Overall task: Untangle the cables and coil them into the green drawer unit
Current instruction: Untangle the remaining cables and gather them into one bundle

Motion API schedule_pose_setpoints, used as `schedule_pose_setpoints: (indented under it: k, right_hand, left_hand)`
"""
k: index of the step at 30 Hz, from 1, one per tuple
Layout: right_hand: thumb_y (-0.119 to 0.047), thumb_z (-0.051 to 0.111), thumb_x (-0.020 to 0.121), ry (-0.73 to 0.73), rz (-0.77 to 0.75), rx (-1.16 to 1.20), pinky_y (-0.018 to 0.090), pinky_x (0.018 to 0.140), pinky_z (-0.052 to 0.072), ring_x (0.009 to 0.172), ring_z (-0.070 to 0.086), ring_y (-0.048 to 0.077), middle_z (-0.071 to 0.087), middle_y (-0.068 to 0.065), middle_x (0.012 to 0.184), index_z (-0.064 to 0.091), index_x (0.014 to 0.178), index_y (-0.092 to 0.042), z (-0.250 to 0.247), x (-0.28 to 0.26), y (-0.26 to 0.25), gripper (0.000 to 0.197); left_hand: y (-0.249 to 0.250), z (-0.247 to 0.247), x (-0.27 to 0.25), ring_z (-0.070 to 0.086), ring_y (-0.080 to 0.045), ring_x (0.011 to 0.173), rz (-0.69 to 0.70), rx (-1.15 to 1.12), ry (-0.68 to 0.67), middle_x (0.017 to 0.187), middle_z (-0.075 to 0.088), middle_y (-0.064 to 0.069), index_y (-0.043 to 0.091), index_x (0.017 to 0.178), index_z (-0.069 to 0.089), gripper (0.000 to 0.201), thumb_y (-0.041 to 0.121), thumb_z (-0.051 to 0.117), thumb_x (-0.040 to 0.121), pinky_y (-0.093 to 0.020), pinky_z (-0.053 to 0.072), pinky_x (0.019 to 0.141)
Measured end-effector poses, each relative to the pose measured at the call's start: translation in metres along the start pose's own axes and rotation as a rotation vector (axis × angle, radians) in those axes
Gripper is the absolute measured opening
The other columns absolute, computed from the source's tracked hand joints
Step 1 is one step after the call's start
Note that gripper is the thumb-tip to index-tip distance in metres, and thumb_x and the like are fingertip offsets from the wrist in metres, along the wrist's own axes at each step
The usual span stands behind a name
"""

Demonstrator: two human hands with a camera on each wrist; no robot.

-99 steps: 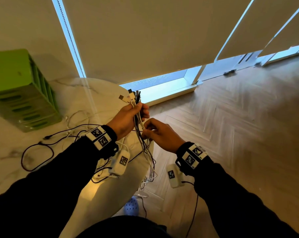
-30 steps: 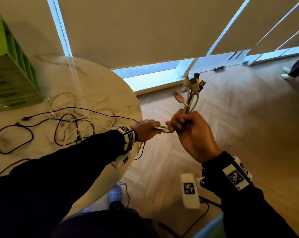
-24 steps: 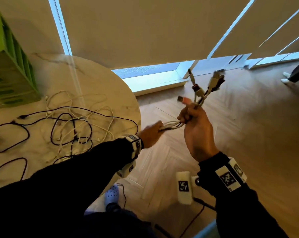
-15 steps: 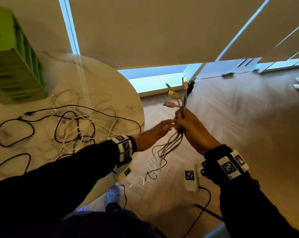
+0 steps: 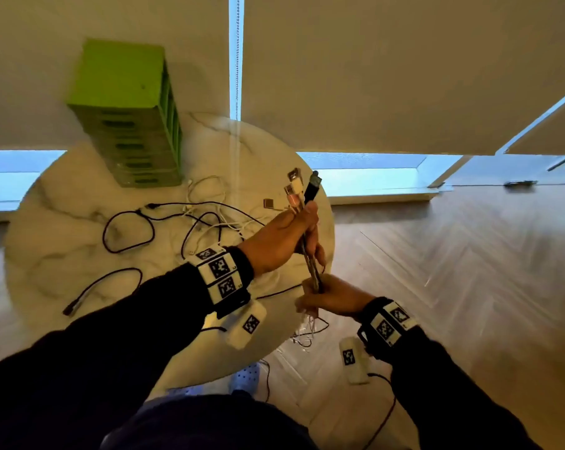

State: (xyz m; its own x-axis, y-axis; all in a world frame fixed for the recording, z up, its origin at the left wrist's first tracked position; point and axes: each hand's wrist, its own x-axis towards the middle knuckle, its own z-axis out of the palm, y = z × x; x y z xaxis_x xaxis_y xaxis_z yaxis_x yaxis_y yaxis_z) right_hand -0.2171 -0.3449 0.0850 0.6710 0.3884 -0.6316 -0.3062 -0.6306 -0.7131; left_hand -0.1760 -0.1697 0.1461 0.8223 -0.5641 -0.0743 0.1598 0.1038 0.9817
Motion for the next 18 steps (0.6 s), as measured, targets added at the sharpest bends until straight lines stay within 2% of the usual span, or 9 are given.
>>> schedule_pose_setpoints:
  k: [2, 3, 4, 6, 8, 10, 13, 16, 18]
  right_hand:
    - [-0.019, 0.069, 0.092, 0.01, 0.03, -0.09, 0.045, 0.08, 0.056, 0.074, 0.07, 0.03, 0.07, 0.012, 0.069, 0.057, 0.065, -0.011, 0.001, 0.021, -0.002, 0.031]
    - [-0.025, 0.068, 0.091, 0.077, 0.029, -0.158, 0.044, 0.077, 0.057, 0.071, 0.07, 0.03, 0.07, 0.009, 0.067, 0.059, 0.063, -0.015, -0.002, 0.029, -0.005, 0.031]
    - [-0.031, 0.066, 0.089, 0.19, 0.023, -0.242, 0.043, 0.074, 0.056, 0.068, 0.07, 0.028, 0.069, 0.006, 0.066, 0.059, 0.063, -0.018, -0.004, 0.036, -0.009, 0.029]
    - [-0.039, 0.062, 0.087, 0.484, 0.021, -0.402, 0.038, 0.07, 0.054, 0.074, 0.066, 0.03, 0.065, 0.004, 0.071, 0.055, 0.068, -0.02, -0.007, 0.05, -0.017, 0.027]
    - [-0.041, 0.058, 0.088, 0.633, 0.011, -0.514, 0.038, 0.071, 0.052, 0.079, 0.062, 0.035, 0.065, 0.008, 0.08, 0.051, 0.075, -0.021, -0.001, 0.062, -0.029, 0.025]
    - [-0.038, 0.054, 0.092, 0.545, -0.023, -0.555, 0.037, 0.069, 0.051, 0.08, 0.062, 0.037, 0.064, 0.012, 0.083, 0.056, 0.082, -0.02, 0.014, 0.074, -0.038, 0.02]
    - [-0.039, 0.05, 0.094, 0.271, -0.09, -0.704, 0.033, 0.065, 0.044, 0.082, 0.064, 0.034, 0.063, 0.01, 0.083, 0.055, 0.088, -0.02, 0.049, 0.089, -0.047, 0.021]
    - [-0.056, 0.06, 0.089, -0.079, -0.148, -0.696, 0.03, 0.06, 0.039, 0.074, 0.059, 0.021, 0.055, -0.004, 0.075, 0.047, 0.079, -0.029, 0.068, 0.103, -0.061, 0.032]
    - [-0.075, 0.051, 0.086, -0.258, -0.2, -0.681, 0.031, 0.065, 0.045, 0.072, 0.056, 0.013, 0.057, -0.005, 0.078, 0.05, 0.082, -0.033, 0.061, 0.111, -0.078, 0.042]
  left_hand:
    - [0.007, -0.021, -0.008, 0.045, -0.015, 0.053, -0.028, -0.056, 0.075, 0.059, 0.033, 0.001, 0.013, 0.08, 0.038, 0.04, 0.038, 0.026, 0.109, -0.038, 0.059, 0.077]
    - [0.007, -0.031, -0.011, 0.037, -0.013, 0.052, -0.036, -0.07, 0.11, 0.06, 0.028, 0.003, 0.015, 0.08, 0.037, 0.038, 0.037, 0.027, 0.109, -0.031, 0.056, 0.074]
    - [0.006, -0.041, -0.016, 0.034, -0.012, 0.053, -0.028, -0.075, 0.148, 0.061, 0.027, 0.005, 0.016, 0.08, 0.036, 0.036, 0.036, 0.03, 0.11, -0.03, 0.054, 0.075]
    - [0.004, -0.06, -0.025, 0.037, -0.011, 0.056, 0.022, -0.052, 0.247, 0.062, 0.031, 0.006, 0.014, 0.081, 0.039, 0.032, 0.031, 0.041, 0.108, -0.039, 0.055, 0.085]
    - [0.002, -0.08, -0.034, 0.047, -0.007, 0.058, 0.077, -0.055, 0.338, 0.063, 0.038, 0.01, 0.013, 0.082, 0.042, 0.027, 0.024, 0.052, 0.105, -0.048, 0.055, 0.094]
    - [0.0, -0.099, -0.042, 0.055, -0.004, 0.061, 0.112, -0.11, 0.42, 0.063, 0.045, 0.014, 0.019, 0.081, 0.044, 0.026, 0.023, 0.061, 0.1, -0.052, 0.051, 0.098]
    - [-0.01, -0.127, -0.05, 0.057, -0.009, 0.065, 0.083, -0.096, 0.64, 0.064, 0.049, 0.014, 0.026, 0.078, 0.048, 0.026, 0.027, 0.065, 0.097, -0.046, 0.052, 0.09]
    - [-0.022, -0.153, -0.059, 0.052, -0.013, 0.059, -0.014, -0.01, 0.785, 0.062, 0.042, 0.01, 0.027, 0.077, 0.043, 0.03, 0.024, 0.066, 0.095, -0.043, 0.05, 0.073]
    - [-0.029, -0.169, -0.065, 0.047, -0.008, 0.055, -0.074, 0.0, 0.834, 0.062, 0.036, 0.013, 0.023, 0.082, 0.036, 0.034, 0.015, 0.066, 0.096, -0.036, 0.044, 0.063]
